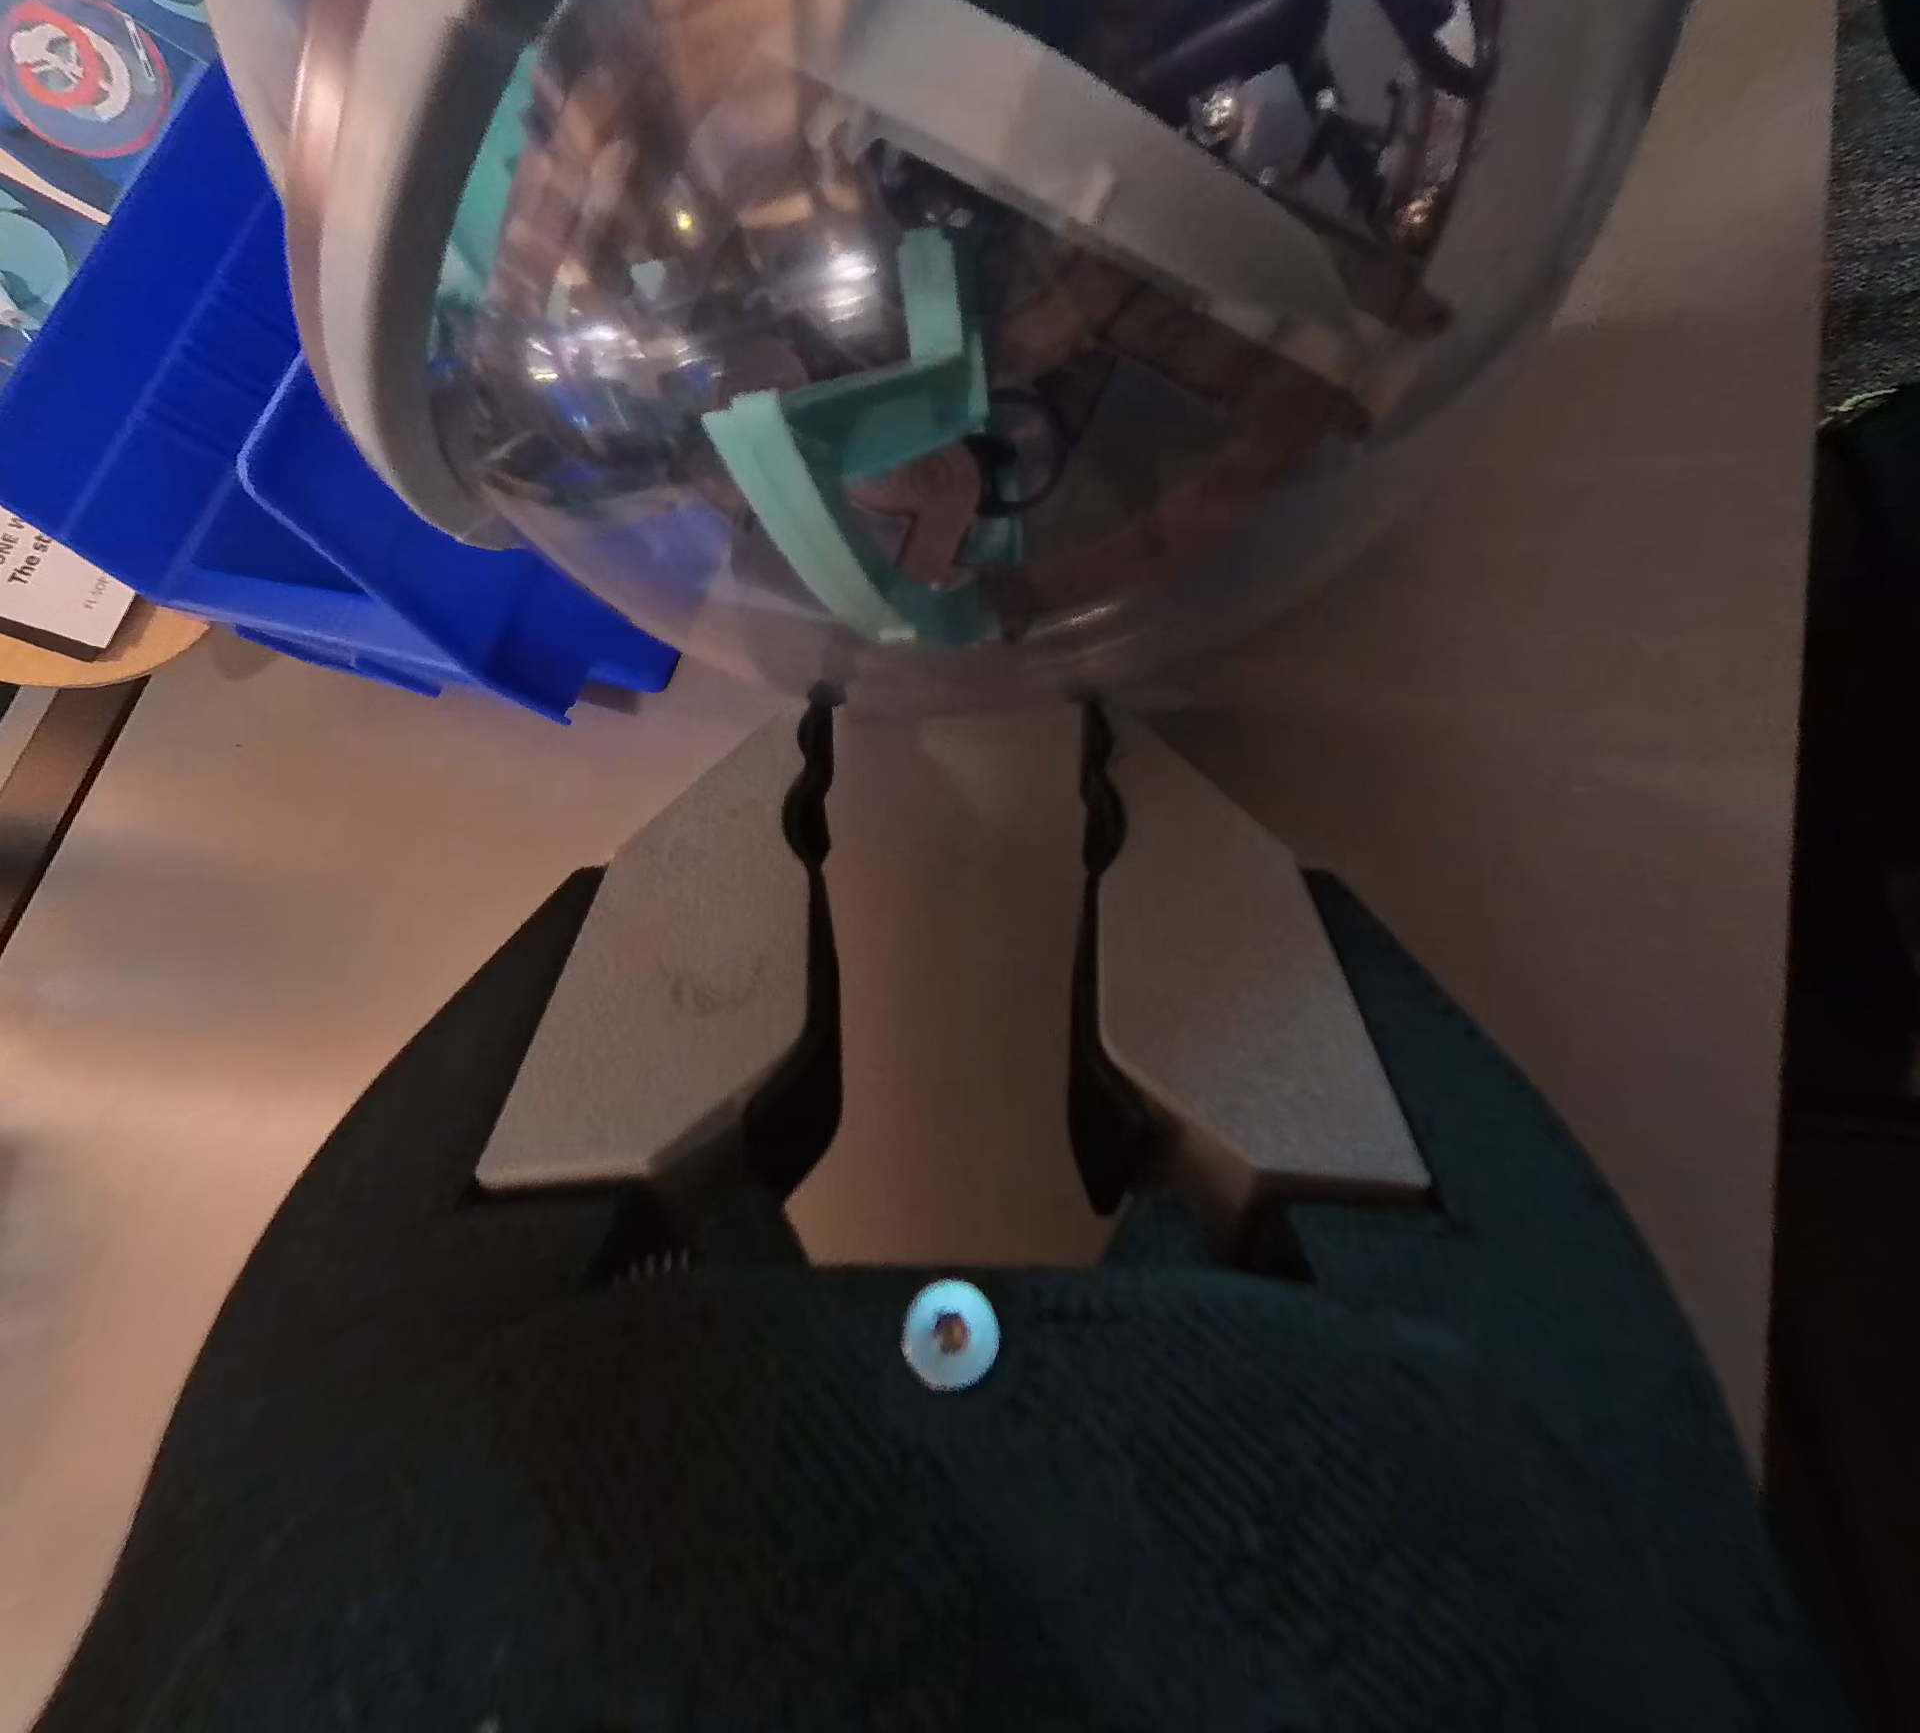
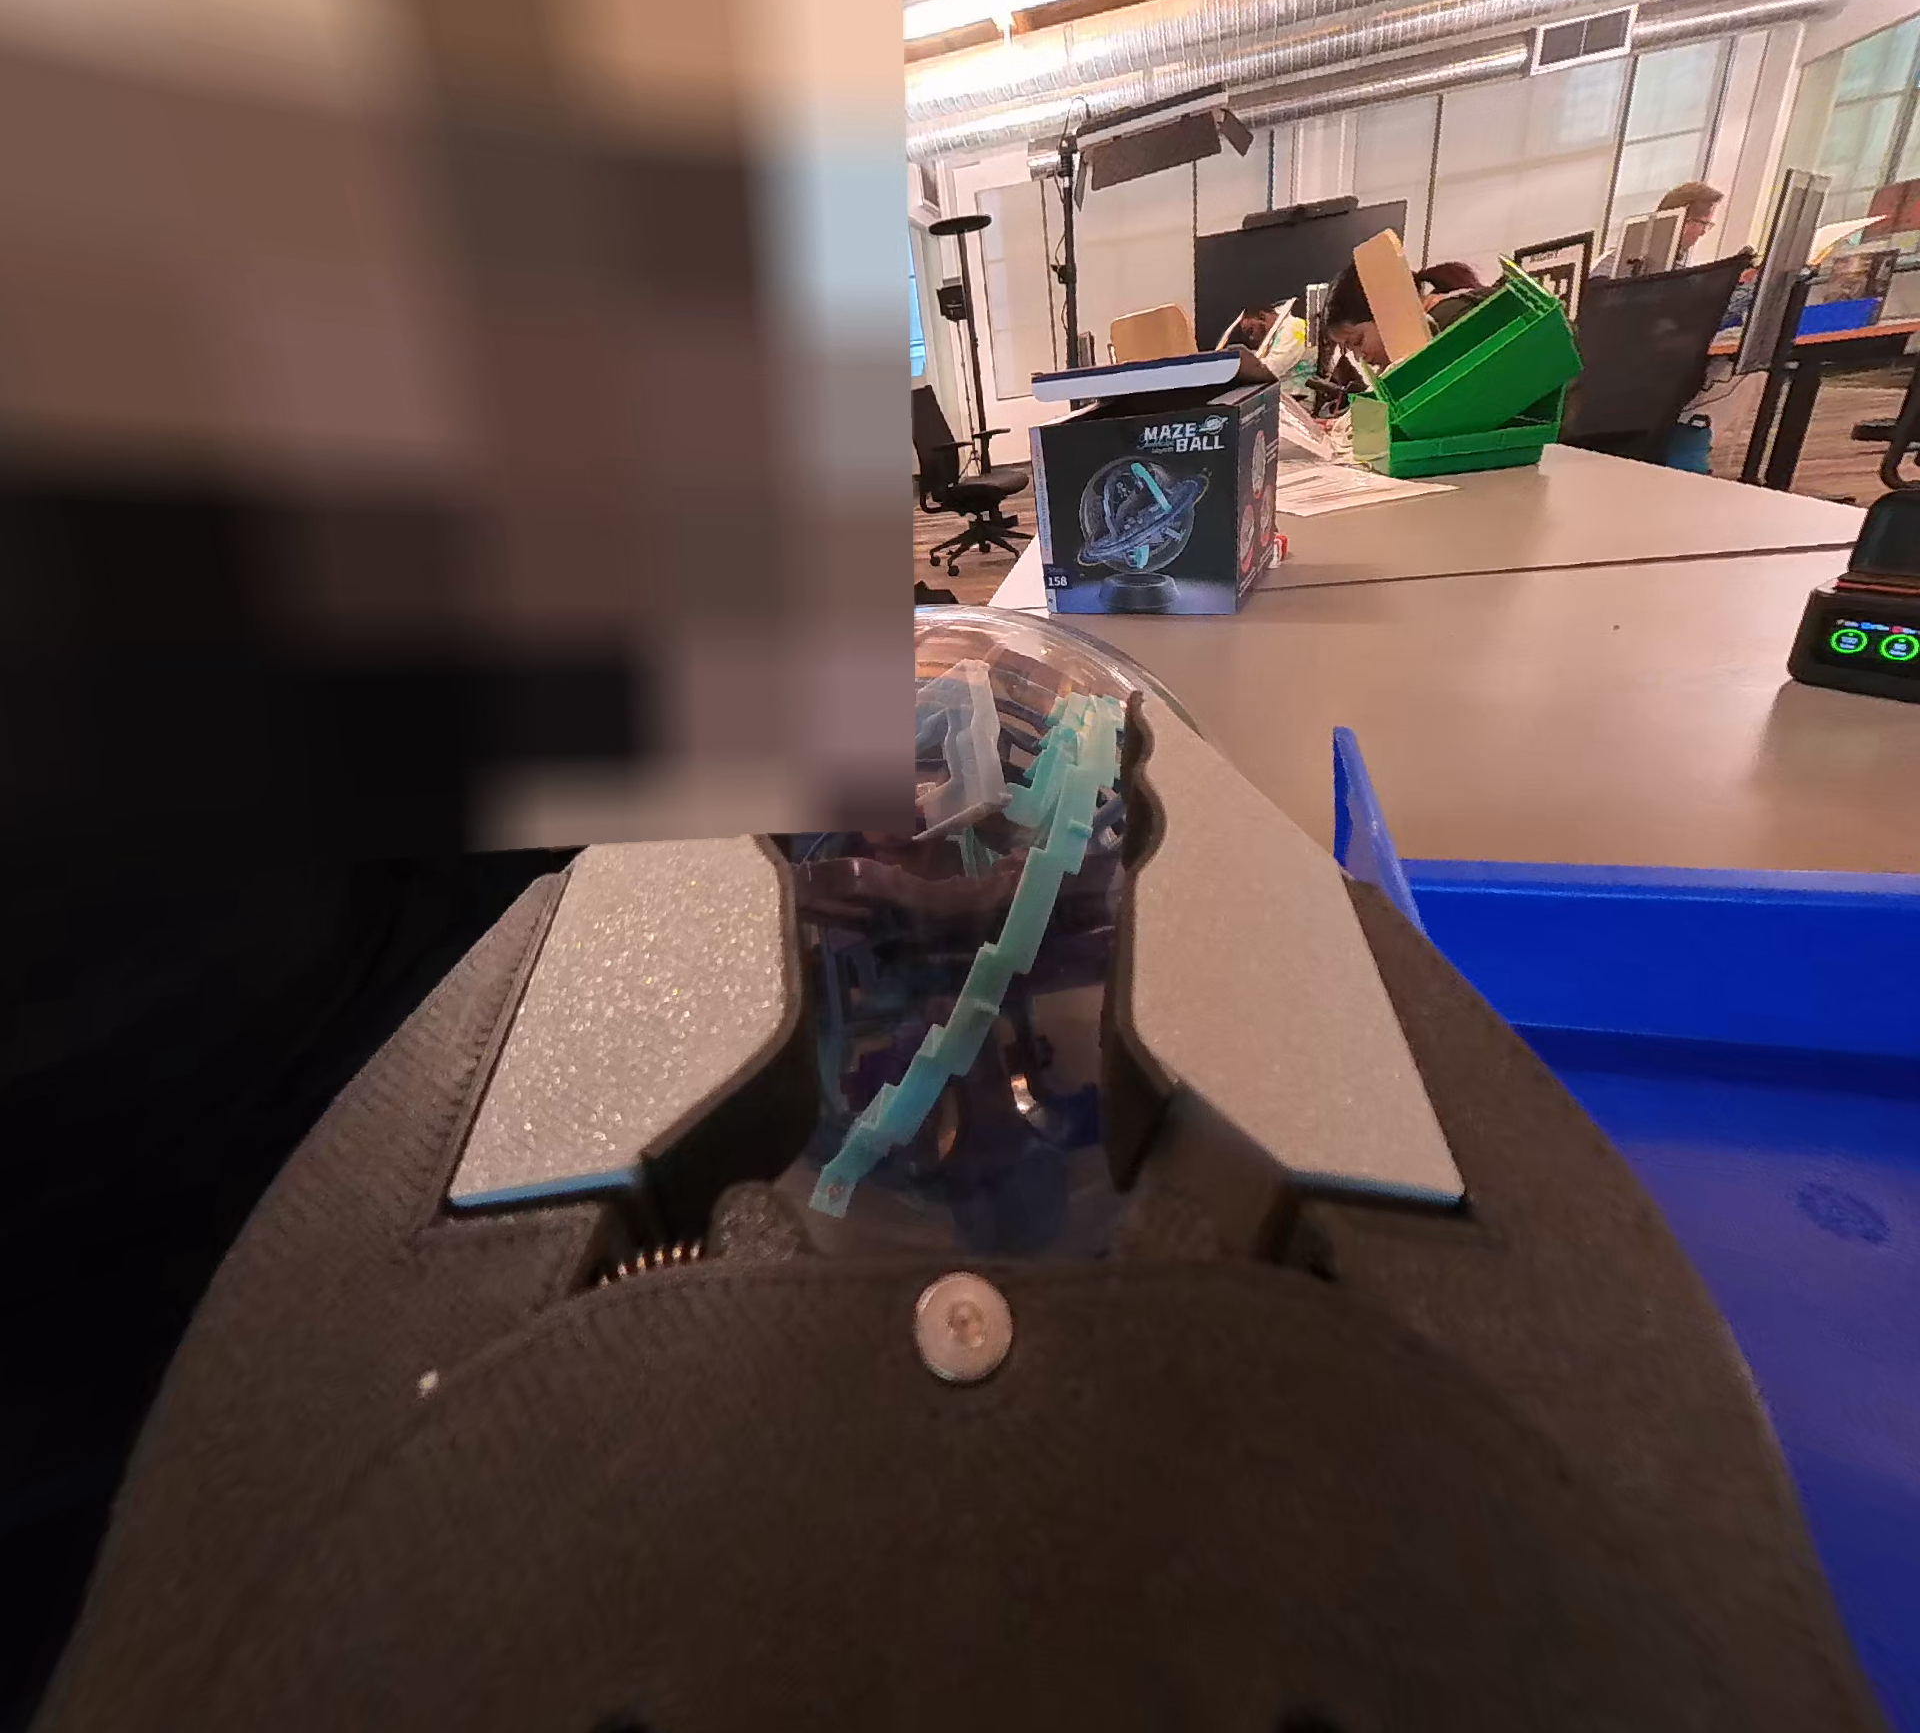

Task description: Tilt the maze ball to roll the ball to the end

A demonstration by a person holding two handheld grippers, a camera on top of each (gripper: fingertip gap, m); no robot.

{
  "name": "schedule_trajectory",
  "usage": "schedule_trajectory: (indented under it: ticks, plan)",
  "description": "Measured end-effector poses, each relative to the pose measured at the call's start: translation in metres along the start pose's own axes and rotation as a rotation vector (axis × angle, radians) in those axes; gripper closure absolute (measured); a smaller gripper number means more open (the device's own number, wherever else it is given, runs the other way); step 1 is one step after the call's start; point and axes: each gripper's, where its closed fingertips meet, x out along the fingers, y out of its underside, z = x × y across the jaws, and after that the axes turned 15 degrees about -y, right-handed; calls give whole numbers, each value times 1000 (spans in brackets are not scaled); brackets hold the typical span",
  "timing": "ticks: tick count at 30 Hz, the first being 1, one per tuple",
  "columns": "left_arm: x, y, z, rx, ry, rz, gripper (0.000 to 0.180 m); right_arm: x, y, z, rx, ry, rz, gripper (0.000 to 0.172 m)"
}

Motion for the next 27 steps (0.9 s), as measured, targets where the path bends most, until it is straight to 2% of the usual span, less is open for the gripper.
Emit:
schedule_trajectory:
  ticks: [18, 24, 27]
  plan:
    - [-2, -2, -1, 2, -1, -9, 133, 2, 0, 4, -20, -2, 22, 115]
    - [-12, -13, -12, -36, 53, -61, 128, 2, -1, 19, -60, -74, 33, 126]
    - [-14, -14, -14, -7, 39, -71, 128, 2, -2, 24, -56, -102, 25, 133]
